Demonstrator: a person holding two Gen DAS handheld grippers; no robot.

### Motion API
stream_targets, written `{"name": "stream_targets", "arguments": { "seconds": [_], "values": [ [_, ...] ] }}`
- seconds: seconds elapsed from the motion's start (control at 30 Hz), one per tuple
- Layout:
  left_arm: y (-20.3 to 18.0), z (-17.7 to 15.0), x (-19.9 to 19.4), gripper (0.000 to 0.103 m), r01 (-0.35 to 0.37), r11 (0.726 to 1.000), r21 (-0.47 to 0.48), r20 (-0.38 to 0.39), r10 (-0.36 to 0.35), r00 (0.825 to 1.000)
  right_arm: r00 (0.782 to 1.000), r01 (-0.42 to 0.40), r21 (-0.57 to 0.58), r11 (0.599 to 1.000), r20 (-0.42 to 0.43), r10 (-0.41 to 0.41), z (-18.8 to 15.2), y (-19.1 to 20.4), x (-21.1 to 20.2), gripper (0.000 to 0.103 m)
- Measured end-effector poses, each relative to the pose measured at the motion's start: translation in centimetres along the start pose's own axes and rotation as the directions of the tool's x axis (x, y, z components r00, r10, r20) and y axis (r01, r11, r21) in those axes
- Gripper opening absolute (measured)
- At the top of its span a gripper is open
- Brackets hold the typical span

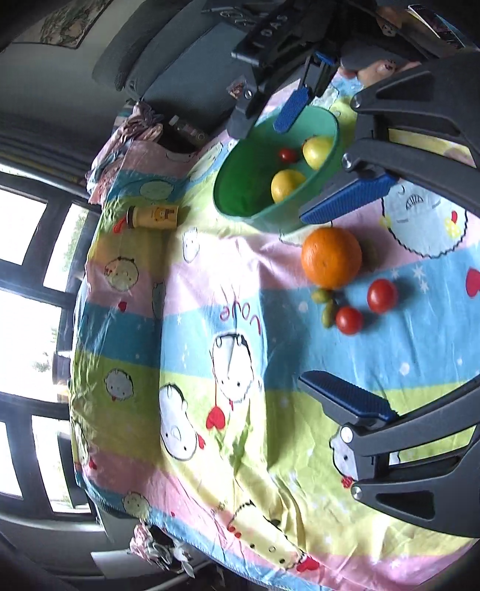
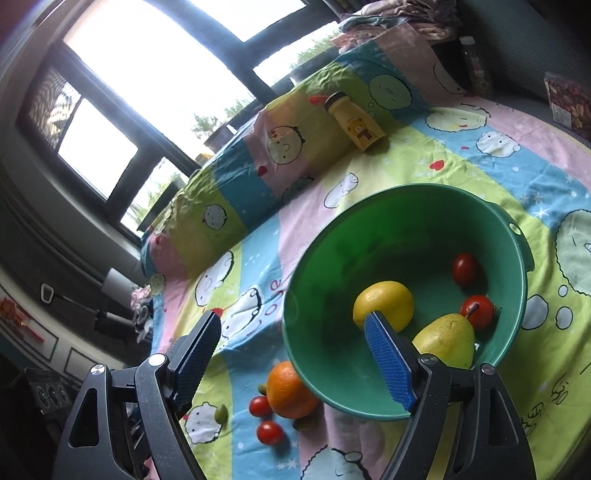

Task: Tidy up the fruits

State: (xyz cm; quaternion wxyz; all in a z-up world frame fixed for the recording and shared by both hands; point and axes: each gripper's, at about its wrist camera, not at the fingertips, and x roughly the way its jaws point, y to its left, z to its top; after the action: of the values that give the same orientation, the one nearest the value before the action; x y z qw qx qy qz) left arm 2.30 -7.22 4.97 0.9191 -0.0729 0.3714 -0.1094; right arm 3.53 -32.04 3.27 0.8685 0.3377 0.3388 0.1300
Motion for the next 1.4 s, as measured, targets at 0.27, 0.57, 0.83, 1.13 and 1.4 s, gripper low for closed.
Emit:
{"name": "stream_targets", "arguments": {
  "seconds": [0.27, 0.57, 0.83, 1.13, 1.4],
  "values": [
    [6.1, -2.5, 0.3, 0.084, -0.15, 0.983, -0.11, -0.052, 0.145, 0.988, 0.997, -0.041, -0.044, 0.998, -0.07, 0.038, -1.9, 2.1, 1.4, 0.089],
    [8.3, -3.5, 2.1, 0.084, -0.153, 0.976, -0.158, -0.115, 0.135, 0.984, 0.978, -0.073, -0.084, 0.994, -0.201, 0.054, -4.1, 4.2, 3.0, 0.089],
    [9.5, -4.1, 3.3, 0.083, -0.223, 0.964, -0.146, -0.158, 0.2, 0.967, 0.965, 0.026, -0.177, 0.984, -0.252, -0.07, -5.8, 5.5, 4.7, 0.088],
    [10.4, -3.5, 4.0, 0.067, -0.156, 0.964, -0.218, -0.178, 0.117, 0.977, 0.926, 0.074, -0.227, 0.971, -0.345, -0.151, -7.7, 5.6, 6.6, 0.063],
    [8.4, -1.0, 5.3, 0.055, -0.005, 0.977, -0.214, -0.199, -0.038, 0.979, 0.905, 0.065, -0.291, 0.955, -0.386, -0.179, -9.2, 6.2, 7.5, 0.051]
  ]
}}
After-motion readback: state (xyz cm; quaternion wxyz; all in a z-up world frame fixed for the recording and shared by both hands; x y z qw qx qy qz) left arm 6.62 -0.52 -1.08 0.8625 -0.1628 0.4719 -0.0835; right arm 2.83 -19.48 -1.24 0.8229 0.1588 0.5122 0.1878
